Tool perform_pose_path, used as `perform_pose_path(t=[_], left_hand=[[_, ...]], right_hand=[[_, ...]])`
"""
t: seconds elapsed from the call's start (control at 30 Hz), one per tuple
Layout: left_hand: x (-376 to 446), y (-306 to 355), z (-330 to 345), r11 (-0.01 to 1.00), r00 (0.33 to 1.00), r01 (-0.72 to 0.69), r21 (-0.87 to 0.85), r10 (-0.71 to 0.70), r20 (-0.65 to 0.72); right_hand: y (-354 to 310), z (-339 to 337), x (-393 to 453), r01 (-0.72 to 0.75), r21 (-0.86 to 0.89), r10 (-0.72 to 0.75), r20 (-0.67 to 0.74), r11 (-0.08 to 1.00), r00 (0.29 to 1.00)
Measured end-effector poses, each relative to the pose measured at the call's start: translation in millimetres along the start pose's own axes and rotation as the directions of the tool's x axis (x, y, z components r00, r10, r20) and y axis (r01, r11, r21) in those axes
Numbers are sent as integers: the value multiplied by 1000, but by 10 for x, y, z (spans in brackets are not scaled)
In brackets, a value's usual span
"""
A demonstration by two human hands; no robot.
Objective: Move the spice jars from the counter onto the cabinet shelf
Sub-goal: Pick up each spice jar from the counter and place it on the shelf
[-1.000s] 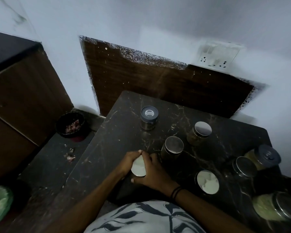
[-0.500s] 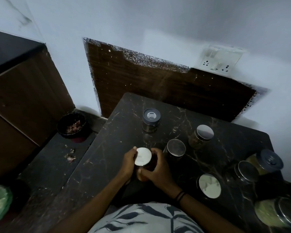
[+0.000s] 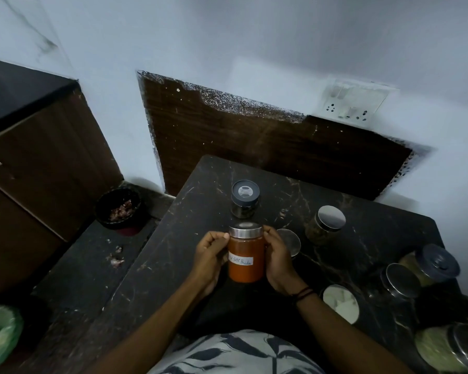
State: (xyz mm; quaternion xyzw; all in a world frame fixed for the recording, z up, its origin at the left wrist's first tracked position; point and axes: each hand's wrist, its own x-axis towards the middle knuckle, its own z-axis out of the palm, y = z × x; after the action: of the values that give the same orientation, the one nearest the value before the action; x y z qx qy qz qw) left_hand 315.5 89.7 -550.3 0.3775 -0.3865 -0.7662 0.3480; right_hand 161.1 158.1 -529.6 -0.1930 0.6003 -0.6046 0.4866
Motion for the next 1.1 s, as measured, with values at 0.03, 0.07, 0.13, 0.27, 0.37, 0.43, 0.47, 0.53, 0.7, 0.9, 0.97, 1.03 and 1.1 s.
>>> perform_pose_path(t=[0.03,0.07,0.13,0.27,0.37,0.43,0.47,0.53,0.7,0.9,0.97,1.03,1.1], left_hand=[[0,-1,14,1000,1000,13,-3,-13,19],[-1,-5,31,1000,999,30,-1,-30,34],[-6,-25,74,997,995,72,-3,-72,64],[-23,-64,92,994,995,98,-38,-97,31],[-18,-10,110,995,995,99,-24,-98,22],[17,75,157,996,996,87,-31,-87,17],[36,145,192,997,998,68,-37,-67,17],[101,332,292,999,1000,5,-36,-4,28],[325,1038,653,987,984,-151,-46,155,91],[545,1971,1232,939,930,-322,-119,337,149],[551,2274,1408,921,906,-365,-139,386,175],[543,2560,1575,900,879,-410,-150,434,199],[512,2818,1727,878,857,-454,-153,477,194]], right_hand=[[8,0,5,-21,17,22,-11,1000,1000],[20,11,10,-41,37,41,-21,998,999],[39,50,9,-83,57,86,-51,995,995],[96,92,-19,-107,72,113,-78,992,991],[86,97,-36,-86,82,92,-69,993,993],[34,107,-25,-50,100,55,-51,994,997],[-23,110,-16,-17,97,21,-32,995,999],[-220,133,17,56,66,-58,30,996,998],[-984,226,131,254,48,-258,164,966,952],[-2054,406,167,484,47,-483,202,874,852],[-2379,468,170,548,35,-543,205,836,814],[-2693,531,161,607,14,-596,207,795,776],[-2955,585,147,651,-6,-636,205,759,744]])
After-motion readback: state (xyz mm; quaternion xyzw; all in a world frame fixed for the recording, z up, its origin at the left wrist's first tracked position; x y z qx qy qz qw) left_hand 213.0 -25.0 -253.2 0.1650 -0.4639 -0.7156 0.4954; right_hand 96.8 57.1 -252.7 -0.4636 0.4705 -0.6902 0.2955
